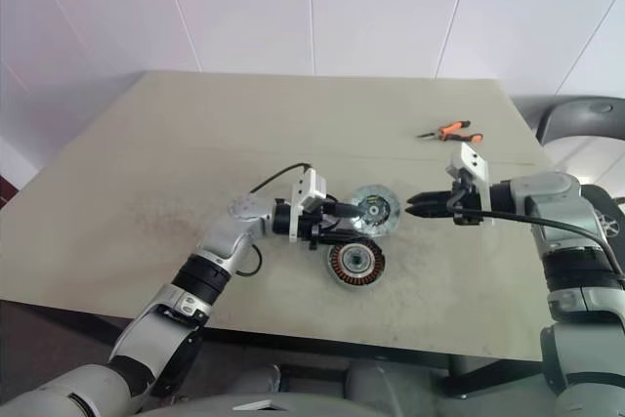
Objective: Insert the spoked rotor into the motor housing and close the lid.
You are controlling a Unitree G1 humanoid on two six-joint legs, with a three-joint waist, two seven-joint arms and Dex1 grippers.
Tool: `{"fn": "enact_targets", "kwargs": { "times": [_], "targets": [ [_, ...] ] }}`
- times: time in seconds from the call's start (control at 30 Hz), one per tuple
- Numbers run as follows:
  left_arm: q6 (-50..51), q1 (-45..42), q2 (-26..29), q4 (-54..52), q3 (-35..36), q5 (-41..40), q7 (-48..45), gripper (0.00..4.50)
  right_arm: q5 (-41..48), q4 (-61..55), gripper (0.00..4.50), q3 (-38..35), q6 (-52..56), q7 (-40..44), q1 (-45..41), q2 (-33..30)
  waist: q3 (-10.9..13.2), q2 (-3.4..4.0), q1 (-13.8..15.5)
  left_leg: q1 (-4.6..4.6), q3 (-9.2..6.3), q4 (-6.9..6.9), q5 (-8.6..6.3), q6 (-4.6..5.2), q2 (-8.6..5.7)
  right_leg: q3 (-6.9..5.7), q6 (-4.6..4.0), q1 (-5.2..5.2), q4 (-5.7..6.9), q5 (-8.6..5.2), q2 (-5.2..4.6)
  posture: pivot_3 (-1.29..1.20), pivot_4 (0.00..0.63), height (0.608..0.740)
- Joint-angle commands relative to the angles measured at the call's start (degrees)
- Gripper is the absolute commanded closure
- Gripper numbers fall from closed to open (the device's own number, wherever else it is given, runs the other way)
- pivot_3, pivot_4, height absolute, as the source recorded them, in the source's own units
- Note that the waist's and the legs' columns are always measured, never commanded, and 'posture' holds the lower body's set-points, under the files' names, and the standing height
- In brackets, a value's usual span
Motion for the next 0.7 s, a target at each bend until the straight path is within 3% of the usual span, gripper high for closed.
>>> {"fn": "enact_targets", "kwargs": {
  "times": [0.03,0.17,0.37,0.7],
  "targets": [
    [2.5,0.5,0.4,-2.8,-0.3,-2.2,-2.0,3.05,0.1,0.1,3.60,-0.8,-1.0,-0.4,-1.8,0.3,0.0,0.00,0.0,0.01,0.00,0.00,0.00,0.00,0.00,0.00,0.00,0.00,0.00,0.00,0.00,0.00,0.000,0.740],
    [4.4,1.4,0.7,-4.6,-1.2,-2.8,-3.1,4.46,0.2,-0.1,3.60,-0.7,-1.0,-0.6,-1.7,0.4,0.0,0.00,0.0,0.00,0.00,-0.01,0.00,0.00,0.00,0.00,-0.01,-0.01,0.00,0.00,0.00,0.00,0.000,0.740],
    [1.9,1.8,0.9,-1.6,-3.4,2.2,1.0,4.46,0.4,-0.2,3.60,-1.0,-1.0,-1.3,-1.8,0.5,0.0,0.00,0.0,0.01,0.00,0.01,0.00,0.00,0.00,0.00,-0.01,0.02,0.00,0.00,0.00,0.00,0.000,0.740],
    [4.1,2.0,-0.1,1.5,-6.6,3.0,0.6,4.46,0.3,0.0,3.60,-1.0,-0.9,-2.1,-2.1,0.7,0.0,0.00,0.1,0.02,0.00,0.02,0.00,0.00,0.00,0.00,-0.02,0.04,0.00,0.00,0.00,0.00,0.000,0.740]
  ]
}}
